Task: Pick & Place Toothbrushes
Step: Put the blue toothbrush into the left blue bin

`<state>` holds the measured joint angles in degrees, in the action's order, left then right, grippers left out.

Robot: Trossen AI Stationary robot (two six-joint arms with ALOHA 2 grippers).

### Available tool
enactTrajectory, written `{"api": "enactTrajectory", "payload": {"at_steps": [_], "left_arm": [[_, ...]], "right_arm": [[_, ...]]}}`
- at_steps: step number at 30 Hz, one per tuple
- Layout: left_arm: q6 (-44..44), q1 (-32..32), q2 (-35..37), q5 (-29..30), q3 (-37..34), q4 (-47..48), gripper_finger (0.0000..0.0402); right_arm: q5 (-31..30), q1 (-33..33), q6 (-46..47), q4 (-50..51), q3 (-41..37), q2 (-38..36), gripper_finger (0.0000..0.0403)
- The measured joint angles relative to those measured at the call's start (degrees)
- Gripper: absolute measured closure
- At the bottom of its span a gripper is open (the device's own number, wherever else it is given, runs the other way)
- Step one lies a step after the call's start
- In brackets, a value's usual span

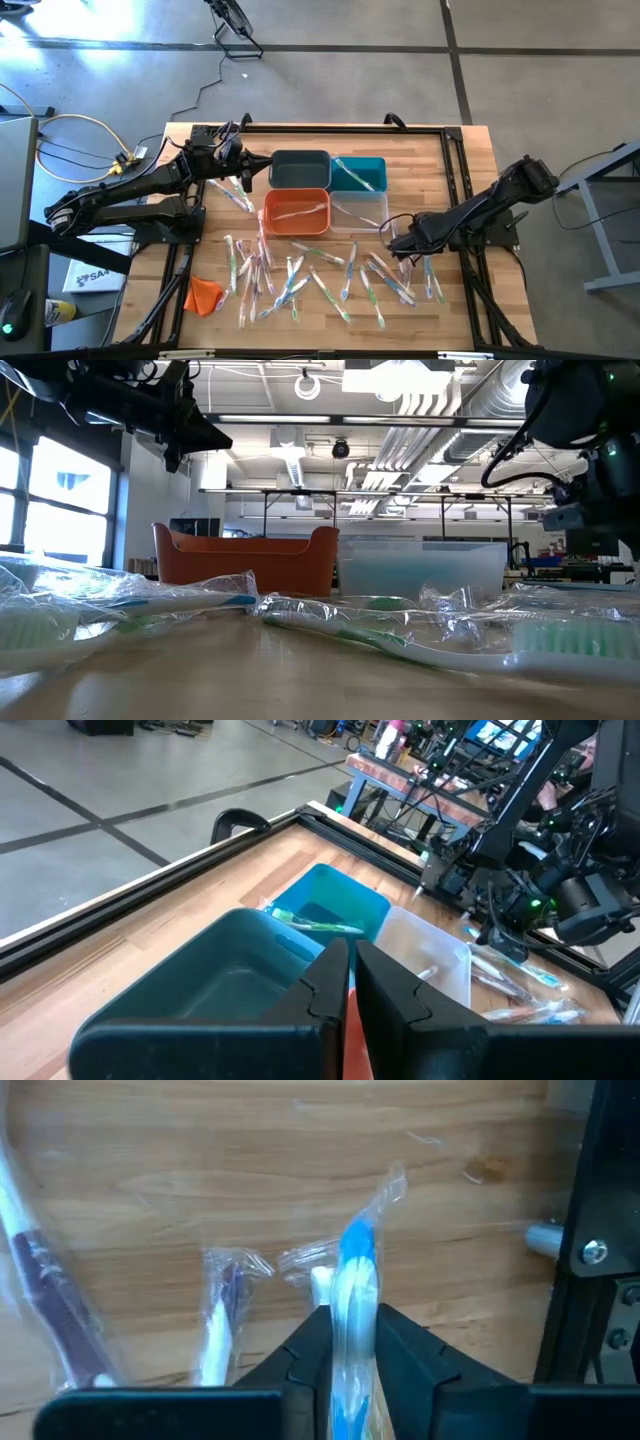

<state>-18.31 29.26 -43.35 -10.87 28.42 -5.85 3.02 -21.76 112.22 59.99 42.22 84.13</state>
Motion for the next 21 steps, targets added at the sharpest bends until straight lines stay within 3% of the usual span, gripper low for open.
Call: {"api": "enactTrajectory", "payload": {"at_steps": [12, 21], "left_arm": [[0.0, 0.0, 0.0, 0.0, 0.0, 0.0, 0.0383], [-0.6, 0.0, 0.0, -0.2, 0.0, -1.5, 0.0383]], "right_arm": [[-9.9, 1.9, -2.3, 0.2, 0.0, -14.7, 0.0359], [-23.5, 6.5, -12.0, -7.7, 0.0, -25.3, 0.0360]]}}
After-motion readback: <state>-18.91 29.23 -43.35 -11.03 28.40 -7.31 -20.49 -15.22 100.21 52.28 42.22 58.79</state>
